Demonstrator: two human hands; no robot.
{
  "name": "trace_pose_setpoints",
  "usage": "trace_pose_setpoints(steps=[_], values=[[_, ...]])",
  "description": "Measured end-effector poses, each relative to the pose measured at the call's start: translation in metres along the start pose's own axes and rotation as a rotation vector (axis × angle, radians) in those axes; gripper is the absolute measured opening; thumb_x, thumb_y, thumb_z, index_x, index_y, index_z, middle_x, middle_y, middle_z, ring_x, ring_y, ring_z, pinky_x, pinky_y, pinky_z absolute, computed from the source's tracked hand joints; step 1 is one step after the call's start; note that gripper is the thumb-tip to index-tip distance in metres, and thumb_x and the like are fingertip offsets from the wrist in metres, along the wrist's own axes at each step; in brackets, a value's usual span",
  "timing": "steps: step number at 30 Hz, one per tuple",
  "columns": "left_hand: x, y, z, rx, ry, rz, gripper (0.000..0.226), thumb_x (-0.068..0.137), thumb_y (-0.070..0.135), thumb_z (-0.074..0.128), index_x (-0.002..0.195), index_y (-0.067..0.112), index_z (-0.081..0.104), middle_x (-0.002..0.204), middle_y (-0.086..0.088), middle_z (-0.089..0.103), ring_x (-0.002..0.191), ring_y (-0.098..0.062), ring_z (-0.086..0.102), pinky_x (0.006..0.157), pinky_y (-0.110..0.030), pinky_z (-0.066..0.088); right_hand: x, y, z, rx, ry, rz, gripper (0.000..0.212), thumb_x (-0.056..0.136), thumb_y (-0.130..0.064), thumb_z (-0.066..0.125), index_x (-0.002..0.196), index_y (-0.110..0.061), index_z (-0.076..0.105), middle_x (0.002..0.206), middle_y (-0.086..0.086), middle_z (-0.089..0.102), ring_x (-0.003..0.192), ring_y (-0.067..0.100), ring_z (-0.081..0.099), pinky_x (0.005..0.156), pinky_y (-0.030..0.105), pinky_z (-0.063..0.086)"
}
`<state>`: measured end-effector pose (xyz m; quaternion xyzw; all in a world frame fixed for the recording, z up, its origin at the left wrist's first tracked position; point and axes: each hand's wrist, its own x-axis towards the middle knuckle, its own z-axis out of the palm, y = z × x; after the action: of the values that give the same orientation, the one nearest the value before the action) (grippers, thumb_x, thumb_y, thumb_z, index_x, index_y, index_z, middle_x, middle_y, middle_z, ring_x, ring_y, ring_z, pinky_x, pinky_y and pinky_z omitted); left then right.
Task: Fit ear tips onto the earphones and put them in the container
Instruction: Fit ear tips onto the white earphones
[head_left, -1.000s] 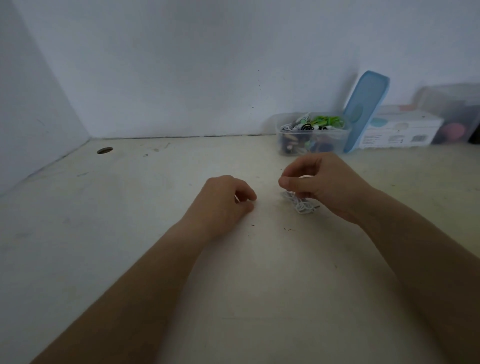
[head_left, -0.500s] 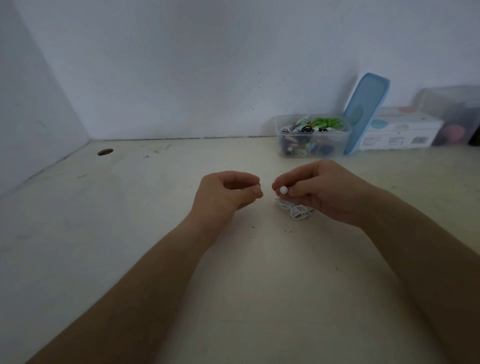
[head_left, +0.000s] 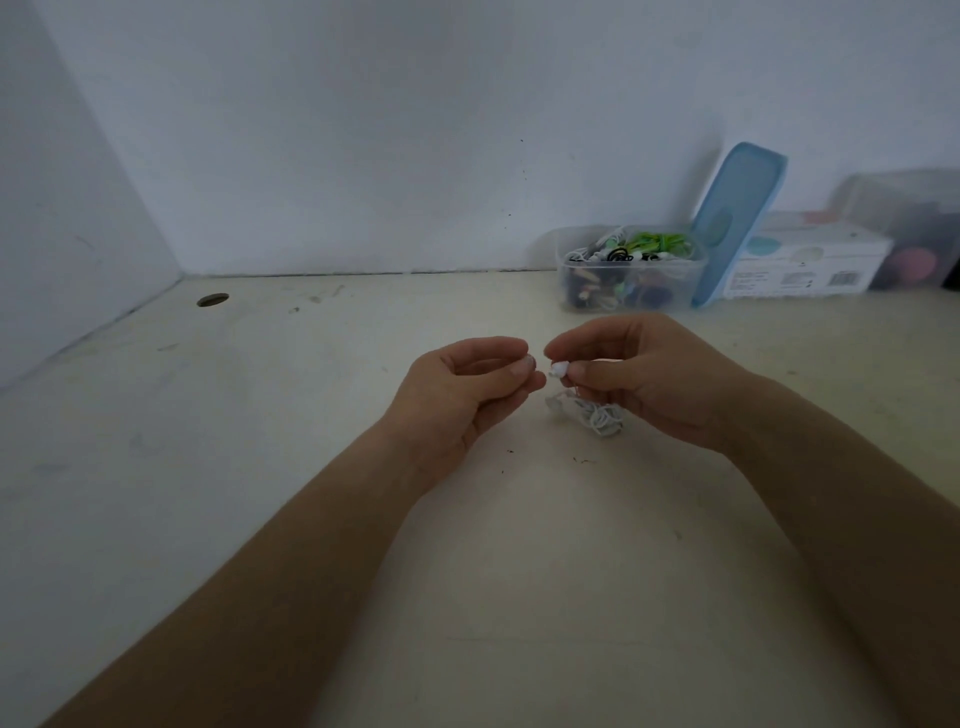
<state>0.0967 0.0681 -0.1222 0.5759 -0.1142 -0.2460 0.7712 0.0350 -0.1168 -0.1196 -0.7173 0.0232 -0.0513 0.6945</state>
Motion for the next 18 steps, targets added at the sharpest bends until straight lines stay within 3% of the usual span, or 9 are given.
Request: trace_pose_setpoints(steps=[3,18], values=[[0.0010,-0.0017,-0.0005,0.072,-0.015,-0.001,0.017,0.085,-0.001,0.069,0.095,0.011,0.073,0.090,-0.005,0.075,0.078,-0.013,0.069,0.075,-0.021,0.055,0.0003,0.0000,0.0007,-0.094,-0.003,-0.058,0.019,0.085,0.007,0.068,0.096,-0.007,0.074,0.087,0.009,0.075,0.076,0.014,0.064,0.066,0.018,0.053],[0.0007,-0.0014,0.0005,0.019,-0.060,0.009,0.021,0.087,-0.013,0.058,0.095,0.001,0.072,0.088,-0.012,0.076,0.082,-0.018,0.074,0.077,-0.022,0.059,-0.0001,-0.0021,0.0039,-0.138,0.091,-0.127,0.014,0.082,0.000,0.075,0.093,-0.008,0.075,0.078,0.008,0.074,0.074,0.014,0.068,0.069,0.020,0.055]])
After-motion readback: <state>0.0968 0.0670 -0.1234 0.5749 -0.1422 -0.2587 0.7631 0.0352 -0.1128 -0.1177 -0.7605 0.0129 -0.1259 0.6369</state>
